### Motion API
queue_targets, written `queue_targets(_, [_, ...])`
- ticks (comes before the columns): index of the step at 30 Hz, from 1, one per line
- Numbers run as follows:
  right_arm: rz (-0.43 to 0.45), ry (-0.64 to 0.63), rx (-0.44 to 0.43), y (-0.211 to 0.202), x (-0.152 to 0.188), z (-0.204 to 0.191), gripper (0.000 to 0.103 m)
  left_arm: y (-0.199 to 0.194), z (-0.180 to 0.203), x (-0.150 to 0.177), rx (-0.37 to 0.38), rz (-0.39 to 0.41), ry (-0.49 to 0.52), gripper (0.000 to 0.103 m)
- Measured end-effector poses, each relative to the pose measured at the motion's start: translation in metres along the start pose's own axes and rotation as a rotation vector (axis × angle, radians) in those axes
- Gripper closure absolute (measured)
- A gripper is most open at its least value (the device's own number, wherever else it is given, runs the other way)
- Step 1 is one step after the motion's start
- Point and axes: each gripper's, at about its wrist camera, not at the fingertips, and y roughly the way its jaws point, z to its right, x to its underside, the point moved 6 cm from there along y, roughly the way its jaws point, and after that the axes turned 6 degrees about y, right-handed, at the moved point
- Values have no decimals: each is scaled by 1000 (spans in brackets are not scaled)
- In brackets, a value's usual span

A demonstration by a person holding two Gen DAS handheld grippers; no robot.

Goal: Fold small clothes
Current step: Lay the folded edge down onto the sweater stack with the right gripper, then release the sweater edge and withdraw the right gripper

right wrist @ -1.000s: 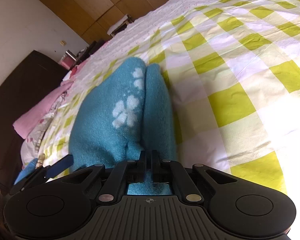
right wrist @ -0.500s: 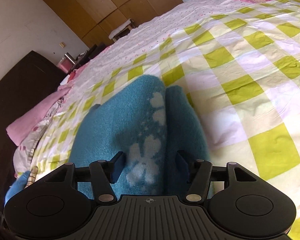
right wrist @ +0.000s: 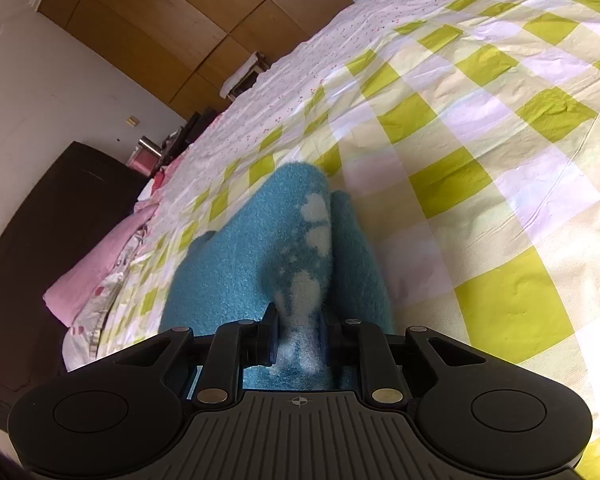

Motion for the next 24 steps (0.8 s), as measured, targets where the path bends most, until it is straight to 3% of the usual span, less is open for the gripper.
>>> queue_targets(5, [12, -3, -4, -7, 2, -2, 81, 0, 4, 0, 0, -10, 19, 39])
queue_targets(9, [142, -125, 51, -30, 2, -22, 78, 0, 4, 1, -9, -12, 23, 39])
queue_targets(11, [179, -190, 31, -36, 4, -35, 78, 0, 6, 1, -16, -13, 26, 39])
queue_targets(13, [157, -216, -16, -31, 8, -44, 78, 1, 7, -2, -21, -17, 24, 39])
queue_targets(15, [114, -239, -6, -19, 14, -45, 78, 0, 8, -2, -21, -20, 18, 39])
queue_targets(16, [98, -245, 14, -12, 16, -42, 79, -1, 8, -3, -20, -20, 14, 39])
queue_targets(17, [87, -245, 39, -7, 16, -37, 91, -1, 8, -3, -20, -21, 10, 39])
queue_targets(19, [79, -240, 75, -2, 15, -29, 103, -5, 6, -5, -17, -21, -4, 39])
queue_targets(24, [79, -225, 92, 0, 17, -20, 103, -13, -5, -11, -51, -10, -29, 39])
